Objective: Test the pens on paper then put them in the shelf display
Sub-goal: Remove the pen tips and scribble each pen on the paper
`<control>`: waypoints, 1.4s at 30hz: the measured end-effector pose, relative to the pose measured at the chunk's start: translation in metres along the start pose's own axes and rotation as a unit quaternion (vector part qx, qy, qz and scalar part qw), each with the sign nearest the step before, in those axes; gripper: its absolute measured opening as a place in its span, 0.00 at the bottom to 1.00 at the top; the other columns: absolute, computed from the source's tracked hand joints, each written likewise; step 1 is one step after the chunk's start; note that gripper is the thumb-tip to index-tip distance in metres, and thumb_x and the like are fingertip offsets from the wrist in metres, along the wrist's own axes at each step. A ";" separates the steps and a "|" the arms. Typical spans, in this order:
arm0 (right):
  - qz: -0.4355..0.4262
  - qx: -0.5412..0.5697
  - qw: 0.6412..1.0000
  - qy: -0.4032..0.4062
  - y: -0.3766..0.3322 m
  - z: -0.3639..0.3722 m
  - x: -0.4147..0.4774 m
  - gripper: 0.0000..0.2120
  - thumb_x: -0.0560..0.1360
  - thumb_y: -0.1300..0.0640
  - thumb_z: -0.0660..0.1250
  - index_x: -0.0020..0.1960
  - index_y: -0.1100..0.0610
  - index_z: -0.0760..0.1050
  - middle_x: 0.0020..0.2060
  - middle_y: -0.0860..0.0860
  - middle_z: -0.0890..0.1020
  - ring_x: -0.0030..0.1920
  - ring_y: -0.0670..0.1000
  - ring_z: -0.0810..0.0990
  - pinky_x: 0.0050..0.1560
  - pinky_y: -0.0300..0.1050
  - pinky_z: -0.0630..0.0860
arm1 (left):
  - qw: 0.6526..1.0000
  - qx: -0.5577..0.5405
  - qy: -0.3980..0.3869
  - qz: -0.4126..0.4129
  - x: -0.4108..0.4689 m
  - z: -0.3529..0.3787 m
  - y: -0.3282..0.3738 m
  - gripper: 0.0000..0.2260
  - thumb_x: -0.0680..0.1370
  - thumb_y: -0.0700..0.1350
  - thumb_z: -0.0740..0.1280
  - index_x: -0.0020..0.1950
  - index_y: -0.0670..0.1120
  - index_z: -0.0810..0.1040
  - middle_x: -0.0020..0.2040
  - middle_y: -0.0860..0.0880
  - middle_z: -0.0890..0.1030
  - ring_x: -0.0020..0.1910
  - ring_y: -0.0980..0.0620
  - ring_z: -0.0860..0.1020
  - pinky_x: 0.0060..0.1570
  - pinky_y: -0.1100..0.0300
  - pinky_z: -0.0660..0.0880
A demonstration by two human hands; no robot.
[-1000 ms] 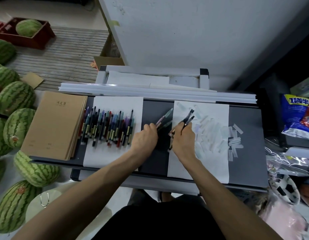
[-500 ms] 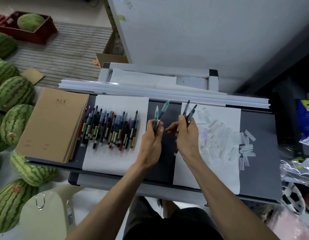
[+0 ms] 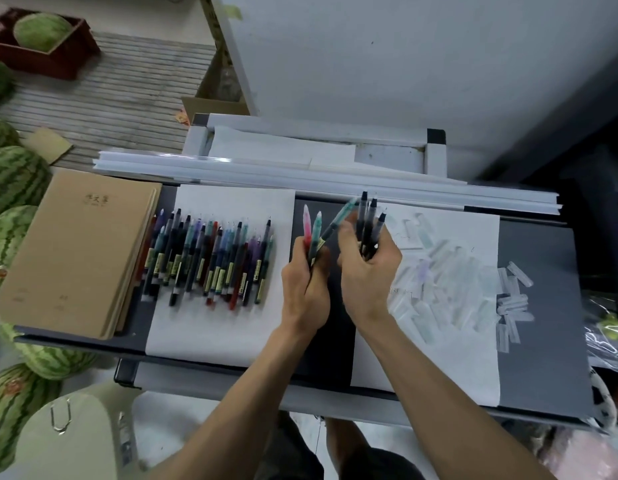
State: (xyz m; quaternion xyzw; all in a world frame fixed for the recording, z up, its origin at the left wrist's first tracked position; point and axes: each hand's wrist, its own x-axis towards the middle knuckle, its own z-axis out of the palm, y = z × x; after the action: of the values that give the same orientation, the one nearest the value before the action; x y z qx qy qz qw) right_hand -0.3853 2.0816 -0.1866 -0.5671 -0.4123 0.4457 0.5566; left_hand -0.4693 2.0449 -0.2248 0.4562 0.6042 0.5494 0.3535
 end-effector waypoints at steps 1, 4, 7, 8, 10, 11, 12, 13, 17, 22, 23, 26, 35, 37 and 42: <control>-0.011 0.016 1.000 -0.024 -0.002 0.000 -0.001 0.06 0.80 0.52 0.69 0.44 0.46 0.77 0.32 0.44 0.77 0.32 0.49 0.76 0.35 0.47 0.74 | 1.000 -0.003 -0.007 0.002 0.000 -0.001 0.000 0.09 0.87 0.51 0.60 0.51 0.47 0.72 0.33 0.56 0.75 0.29 0.56 0.69 0.27 0.55 0.65; -0.036 0.012 0.998 -0.056 -0.010 0.001 0.001 0.05 0.80 0.51 0.70 0.45 0.47 0.80 0.34 0.47 0.81 0.35 0.50 0.81 0.36 0.48 0.79 | 1.000 -0.010 -0.025 0.004 0.001 -0.002 0.001 0.10 0.86 0.49 0.60 0.51 0.43 0.72 0.36 0.53 0.77 0.31 0.50 0.72 0.29 0.45 0.69; -0.041 -0.025 0.998 -0.042 -0.017 0.003 0.003 0.10 0.79 0.47 0.72 0.41 0.48 0.79 0.31 0.47 0.81 0.32 0.46 0.80 0.34 0.40 0.77 | 0.999 0.002 -0.043 0.005 0.002 -0.004 0.005 0.10 0.86 0.50 0.60 0.55 0.43 0.73 0.40 0.39 0.79 0.35 0.34 0.75 0.34 0.36 0.72; -0.041 -0.035 0.997 -0.046 -0.018 0.002 0.003 0.10 0.79 0.47 0.73 0.40 0.49 0.79 0.31 0.47 0.81 0.32 0.46 0.80 0.34 0.39 0.76 | 0.999 0.005 -0.052 0.004 0.003 -0.004 0.007 0.09 0.86 0.50 0.60 0.56 0.45 0.74 0.42 0.37 0.80 0.38 0.32 0.77 0.36 0.35 0.74; -0.043 -0.050 0.996 -0.067 -0.016 -0.002 0.001 0.09 0.78 0.47 0.73 0.41 0.49 0.81 0.32 0.49 0.82 0.32 0.47 0.81 0.35 0.39 0.77 | 0.997 0.016 -0.070 0.004 0.006 -0.005 0.011 0.06 0.86 0.48 0.60 0.60 0.49 0.75 0.46 0.39 0.83 0.42 0.35 0.81 0.41 0.35 0.77; -0.044 -0.056 0.995 -0.074 -0.015 -0.005 0.000 0.09 0.78 0.47 0.73 0.42 0.50 0.81 0.32 0.50 0.82 0.33 0.48 0.82 0.35 0.41 0.77 | 0.997 0.024 -0.077 0.005 0.008 -0.005 0.012 0.07 0.87 0.47 0.60 0.62 0.49 0.76 0.47 0.42 0.84 0.43 0.39 0.83 0.44 0.38 0.79; -0.045 -0.064 0.994 -0.077 -0.014 -0.006 -0.001 0.10 0.78 0.47 0.73 0.42 0.52 0.81 0.32 0.52 0.82 0.33 0.51 0.81 0.33 0.44 0.78 | 0.996 0.033 -0.083 0.007 0.011 -0.006 0.012 0.08 0.87 0.46 0.60 0.64 0.48 0.76 0.49 0.46 0.85 0.45 0.43 0.84 0.46 0.42 0.80; -0.047 -0.070 0.994 -0.075 -0.013 -0.007 -0.002 0.12 0.78 0.46 0.73 0.42 0.53 0.81 0.31 0.54 0.81 0.33 0.54 0.80 0.33 0.49 0.78 | 0.995 0.042 -0.088 0.010 0.013 -0.006 0.011 0.08 0.87 0.46 0.61 0.64 0.48 0.76 0.49 0.49 0.85 0.46 0.46 0.84 0.46 0.46 0.81; -0.057 -0.059 0.997 0.002 -0.010 -0.010 -0.004 0.12 0.79 0.39 0.71 0.43 0.46 0.80 0.31 0.49 0.80 0.31 0.48 0.79 0.32 0.44 0.78 | 0.996 0.057 -0.066 0.007 0.021 -0.005 0.009 0.07 0.88 0.53 0.59 0.55 0.53 0.74 0.39 0.52 0.80 0.34 0.50 0.77 0.33 0.48 0.74; -0.094 -0.046 0.992 0.070 -0.003 -0.003 0.006 0.22 0.80 0.41 0.72 0.33 0.50 0.69 0.25 0.47 0.72 0.25 0.51 0.72 0.28 0.47 0.68 | 0.998 0.013 0.000 0.064 0.029 -0.006 0.008 0.04 0.88 0.56 0.58 0.55 0.61 0.72 0.41 0.55 0.78 0.35 0.51 0.76 0.35 0.52 0.74; -0.112 -0.043 0.990 0.077 -0.002 0.002 0.008 0.22 0.80 0.43 0.72 0.33 0.48 0.67 0.25 0.45 0.72 0.25 0.48 0.71 0.29 0.43 0.67 | 0.998 0.011 0.007 0.066 0.030 -0.005 0.005 0.05 0.88 0.56 0.58 0.55 0.60 0.72 0.42 0.56 0.78 0.35 0.50 0.76 0.35 0.51 0.74; -0.127 -0.056 0.986 0.089 0.012 0.011 0.010 0.23 0.79 0.48 0.72 0.31 0.49 0.65 0.25 0.42 0.73 0.24 0.43 0.70 0.31 0.33 0.66 | 0.998 0.021 0.012 0.059 0.025 -0.003 -0.005 0.11 0.87 0.57 0.59 0.54 0.51 0.70 0.42 0.56 0.78 0.36 0.51 0.77 0.35 0.49 0.73; -0.033 -0.088 0.992 0.081 0.028 0.015 0.002 0.21 0.76 0.49 0.71 0.29 0.44 0.66 0.22 0.41 0.70 0.23 0.42 0.68 0.30 0.30 0.66 | 0.997 0.035 0.046 0.054 0.025 -0.001 -0.001 0.05 0.86 0.55 0.62 0.53 0.58 0.68 0.42 0.61 0.79 0.36 0.56 0.78 0.37 0.64 0.73; -0.033 -0.078 0.992 0.088 0.026 0.015 0.004 0.23 0.77 0.51 0.71 0.29 0.46 0.63 0.22 0.42 0.68 0.23 0.42 0.67 0.30 0.30 0.64 | 0.996 0.037 0.036 0.068 0.023 0.000 0.000 0.04 0.86 0.55 0.62 0.54 0.60 0.68 0.42 0.61 0.79 0.36 0.56 0.78 0.37 0.65 0.73; 0.018 -0.079 0.994 0.077 0.026 0.016 0.003 0.25 0.78 0.50 0.69 0.30 0.54 0.59 0.23 0.44 0.65 0.25 0.44 0.63 0.29 0.35 0.64 | 0.997 0.033 0.041 0.056 0.024 0.001 0.001 0.05 0.85 0.53 0.62 0.52 0.60 0.68 0.40 0.61 0.78 0.34 0.58 0.76 0.36 0.67 0.72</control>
State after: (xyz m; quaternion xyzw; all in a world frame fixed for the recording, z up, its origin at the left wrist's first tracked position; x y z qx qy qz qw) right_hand -0.4003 2.0873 -0.2124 -0.6488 -0.3919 0.3767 0.5325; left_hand -0.4762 2.0676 -0.2220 0.4778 0.6094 0.5664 0.2822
